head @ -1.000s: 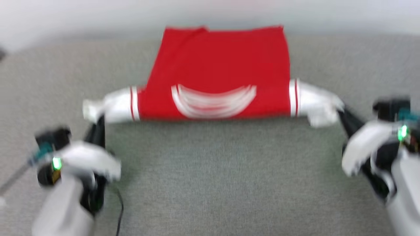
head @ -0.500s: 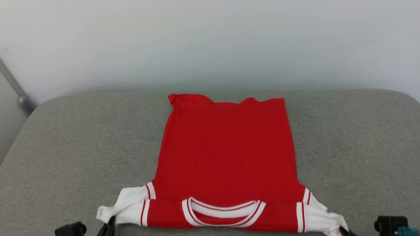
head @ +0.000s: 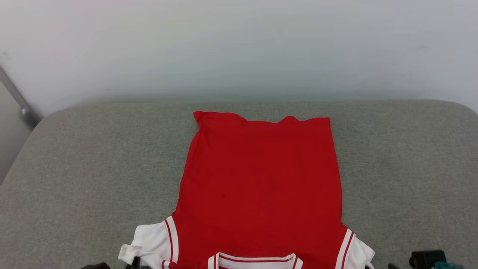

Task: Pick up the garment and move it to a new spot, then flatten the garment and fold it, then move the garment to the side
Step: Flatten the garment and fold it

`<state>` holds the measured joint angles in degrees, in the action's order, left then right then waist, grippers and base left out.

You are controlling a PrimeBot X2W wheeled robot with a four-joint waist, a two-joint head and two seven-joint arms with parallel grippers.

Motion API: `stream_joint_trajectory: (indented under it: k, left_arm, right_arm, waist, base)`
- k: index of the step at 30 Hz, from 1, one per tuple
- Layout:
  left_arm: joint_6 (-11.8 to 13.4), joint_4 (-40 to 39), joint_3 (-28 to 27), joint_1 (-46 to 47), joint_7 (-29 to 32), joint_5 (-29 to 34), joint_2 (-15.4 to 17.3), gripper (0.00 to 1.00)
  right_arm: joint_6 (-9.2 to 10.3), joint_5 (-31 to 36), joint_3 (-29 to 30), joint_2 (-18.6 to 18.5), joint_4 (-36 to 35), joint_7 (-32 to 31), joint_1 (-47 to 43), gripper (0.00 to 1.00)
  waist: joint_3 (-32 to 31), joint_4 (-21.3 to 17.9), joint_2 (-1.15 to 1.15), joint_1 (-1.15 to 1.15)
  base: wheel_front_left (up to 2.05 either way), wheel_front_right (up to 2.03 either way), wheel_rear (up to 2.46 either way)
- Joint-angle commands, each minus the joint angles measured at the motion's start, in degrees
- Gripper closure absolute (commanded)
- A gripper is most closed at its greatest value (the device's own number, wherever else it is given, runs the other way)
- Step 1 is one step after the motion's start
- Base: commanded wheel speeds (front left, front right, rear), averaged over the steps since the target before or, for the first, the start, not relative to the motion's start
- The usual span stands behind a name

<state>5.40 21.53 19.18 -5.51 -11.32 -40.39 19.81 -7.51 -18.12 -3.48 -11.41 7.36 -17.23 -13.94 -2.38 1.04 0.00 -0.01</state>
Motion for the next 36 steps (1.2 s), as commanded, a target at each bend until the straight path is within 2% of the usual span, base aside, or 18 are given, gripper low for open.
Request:
stream_joint_trajectory:
  k: [1, 5, 10, 18, 23, 30, 36]
  left_arm:
    - [0.11, -1.08, 0.31, 1.14, -0.10, 0.69, 0.24, 1.00]
    - [0.42, -4.12, 0.97, 3.36, -0.52, 1.55, -0.42, 1.00]
    - [-0.11, -7.65, 1.65, 7.46, -0.92, 2.61, -1.47, 1.00]
    - [-2.41, -12.38, 3.81, 16.37, -2.24, 5.26, -3.92, 1.00]
    - [-3.52, -14.11, 4.58, 19.64, -2.99, 6.57, -5.39, 1.00]
    - [-5.01, -15.97, 5.22, 22.44, -3.50, 7.68, -6.94, 1.00]
    - [-6.09, -16.09, 5.24, 23.11, -3.76, 8.27, -7.81, 1.00]
  right_arm:
    - [0.04, -0.37, 0.49, -0.58, -0.58, 0.66, 2.97, 0.00]
    - [0.03, -1.58, 4.50, 0.04, 1.77, 2.23, 10.49, 0.00]
    - [0.03, -2.15, 8.73, 0.08, 7.12, 0.61, 21.87, 0.00]
    - [0.03, -1.12, 13.20, -3.39, 22.72, -8.54, 48.49, 0.00]
    - [0.03, 1.43, 13.87, -4.69, 29.68, -15.26, 60.93, 0.00]
    - [0.03, 5.58, 15.79, -5.55, 35.48, -23.17, 70.76, 0.00]
    - [0.04, 8.32, 17.36, -4.46, 41.14, -29.48, 71.26, 0.00]
  waist:
    - [0.86, 0.76, 0.00, 0.01]
    - [3.81, 2.74, 0.00, 0.01]
    - [10.10, 5.29, 0.00, 0.01]
    - [21.68, 10.20, 0.00, 0.01]
    - [25.77, 12.26, 0.00, 0.01]
    - [29.57, 14.58, 0.00, 0.01]
    - [30.94, 15.55, 0.00, 0.01]
  base:
    - [0.00, 0.00, 0.00]
    - [0.00, 0.00, 0.00]
    - [0.00, 0.00, 0.00]
    - [0.00, 0.00, 0.00]
    - [0.00, 0.00, 0.00]
    - [0.00, 0.00, 0.00]
    - [0.00, 0.00, 0.00]
